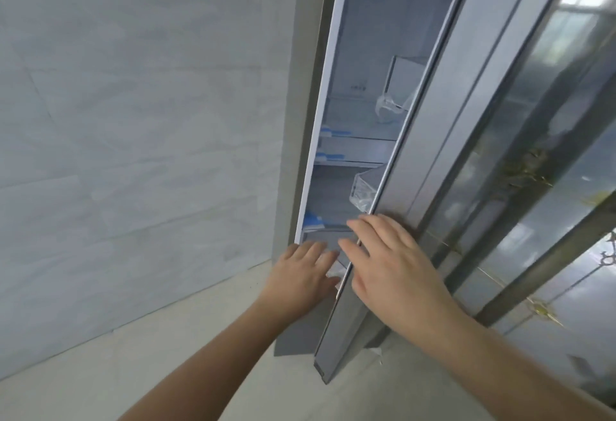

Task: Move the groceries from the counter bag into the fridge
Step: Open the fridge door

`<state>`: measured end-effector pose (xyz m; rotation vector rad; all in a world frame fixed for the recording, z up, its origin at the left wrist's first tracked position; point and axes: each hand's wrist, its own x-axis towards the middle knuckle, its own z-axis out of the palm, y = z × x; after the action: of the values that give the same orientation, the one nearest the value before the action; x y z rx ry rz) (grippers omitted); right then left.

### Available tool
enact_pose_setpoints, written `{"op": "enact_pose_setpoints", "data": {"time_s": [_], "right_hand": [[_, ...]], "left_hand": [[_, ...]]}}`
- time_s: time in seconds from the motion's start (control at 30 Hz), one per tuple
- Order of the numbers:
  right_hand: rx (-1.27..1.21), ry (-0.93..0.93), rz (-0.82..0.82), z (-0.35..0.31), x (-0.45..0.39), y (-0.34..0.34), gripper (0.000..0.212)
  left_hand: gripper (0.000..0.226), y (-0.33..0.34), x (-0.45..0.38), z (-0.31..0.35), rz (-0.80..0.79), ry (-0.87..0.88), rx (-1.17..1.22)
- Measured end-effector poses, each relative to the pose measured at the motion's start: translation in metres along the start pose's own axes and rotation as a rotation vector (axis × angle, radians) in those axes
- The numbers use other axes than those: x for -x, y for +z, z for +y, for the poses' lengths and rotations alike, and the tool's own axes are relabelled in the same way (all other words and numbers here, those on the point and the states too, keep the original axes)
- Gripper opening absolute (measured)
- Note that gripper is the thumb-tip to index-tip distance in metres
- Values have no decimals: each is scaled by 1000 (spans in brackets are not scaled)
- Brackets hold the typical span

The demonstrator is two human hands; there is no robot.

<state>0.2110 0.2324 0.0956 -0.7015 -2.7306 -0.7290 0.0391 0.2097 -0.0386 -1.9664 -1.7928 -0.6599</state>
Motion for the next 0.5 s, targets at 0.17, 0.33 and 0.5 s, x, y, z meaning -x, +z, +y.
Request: {"op": "enact_pose_setpoints", "data": {"time_s": [0.17, 0.33, 0.5], "right_hand": [[-131, 33, -114, -10, 24, 34, 62], [-95, 43, -77, 3, 66, 42, 60], [-72, 85, -74, 18, 109, 41, 59]], "left_hand": [[47, 7, 20, 16, -71, -63, -16], [51, 1, 22, 40, -152, -97, -23], [58, 4, 22, 84, -219, -39, -8]]}}
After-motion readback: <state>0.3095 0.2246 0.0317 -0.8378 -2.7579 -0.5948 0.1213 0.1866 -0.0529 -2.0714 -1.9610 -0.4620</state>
